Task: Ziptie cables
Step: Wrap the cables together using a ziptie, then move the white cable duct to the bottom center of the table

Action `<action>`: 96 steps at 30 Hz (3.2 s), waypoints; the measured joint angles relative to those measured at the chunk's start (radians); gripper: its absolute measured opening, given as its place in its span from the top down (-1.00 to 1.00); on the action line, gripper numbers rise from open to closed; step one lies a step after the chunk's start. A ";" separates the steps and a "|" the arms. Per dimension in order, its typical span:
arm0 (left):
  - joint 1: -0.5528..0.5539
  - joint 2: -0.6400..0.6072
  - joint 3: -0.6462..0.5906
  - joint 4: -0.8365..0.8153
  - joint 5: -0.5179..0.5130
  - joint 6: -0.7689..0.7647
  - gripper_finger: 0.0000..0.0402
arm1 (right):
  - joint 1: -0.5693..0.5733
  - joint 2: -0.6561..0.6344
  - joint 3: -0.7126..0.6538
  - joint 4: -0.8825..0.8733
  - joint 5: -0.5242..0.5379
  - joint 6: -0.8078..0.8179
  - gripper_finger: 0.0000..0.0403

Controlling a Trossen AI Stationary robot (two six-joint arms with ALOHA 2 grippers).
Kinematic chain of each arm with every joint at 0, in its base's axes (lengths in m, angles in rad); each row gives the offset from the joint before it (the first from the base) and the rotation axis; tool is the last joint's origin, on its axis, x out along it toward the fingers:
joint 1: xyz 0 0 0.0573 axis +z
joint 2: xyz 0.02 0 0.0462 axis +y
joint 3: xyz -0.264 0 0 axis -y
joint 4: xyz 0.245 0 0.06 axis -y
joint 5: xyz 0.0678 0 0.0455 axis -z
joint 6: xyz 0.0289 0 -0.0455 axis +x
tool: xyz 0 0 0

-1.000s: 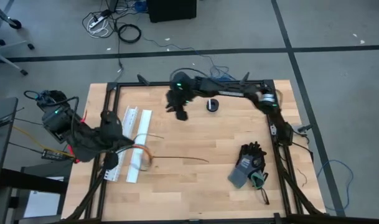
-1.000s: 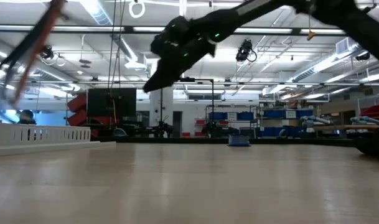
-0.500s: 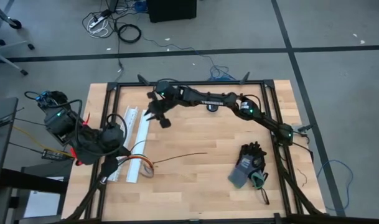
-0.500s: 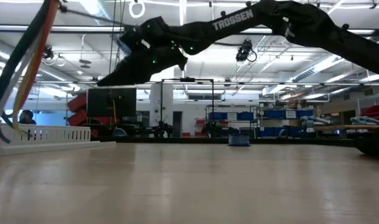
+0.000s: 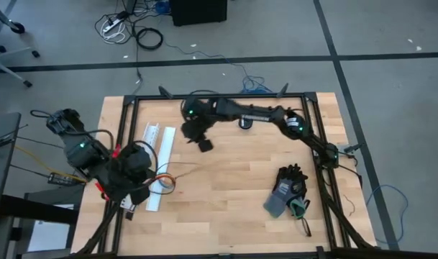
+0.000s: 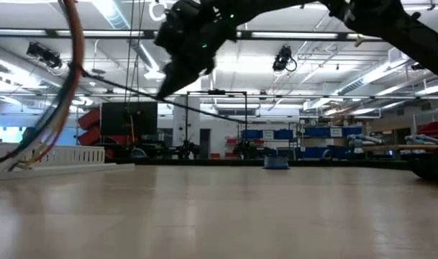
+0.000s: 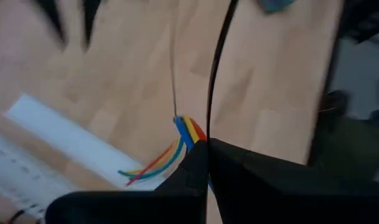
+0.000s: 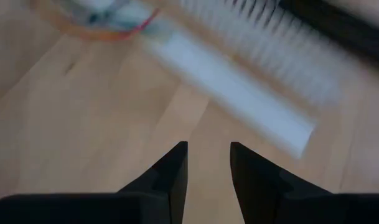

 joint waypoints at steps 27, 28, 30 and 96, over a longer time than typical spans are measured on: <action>0.982 0.489 0.221 0.836 0.996 1.028 1.00 | -0.510 -1.073 -0.494 -0.294 0.186 0.341 0.44; 0.997 0.546 0.280 0.862 1.047 1.021 1.00 | -0.526 -1.103 -0.527 -0.272 0.171 0.341 0.44; 1.011 0.649 0.408 0.902 1.145 0.990 1.00 | -0.560 -1.158 -0.589 -0.219 0.139 0.342 0.44; 1.064 0.326 0.181 -0.098 0.310 0.666 0.25 | -0.570 -1.194 -1.075 0.160 -0.061 0.416 0.44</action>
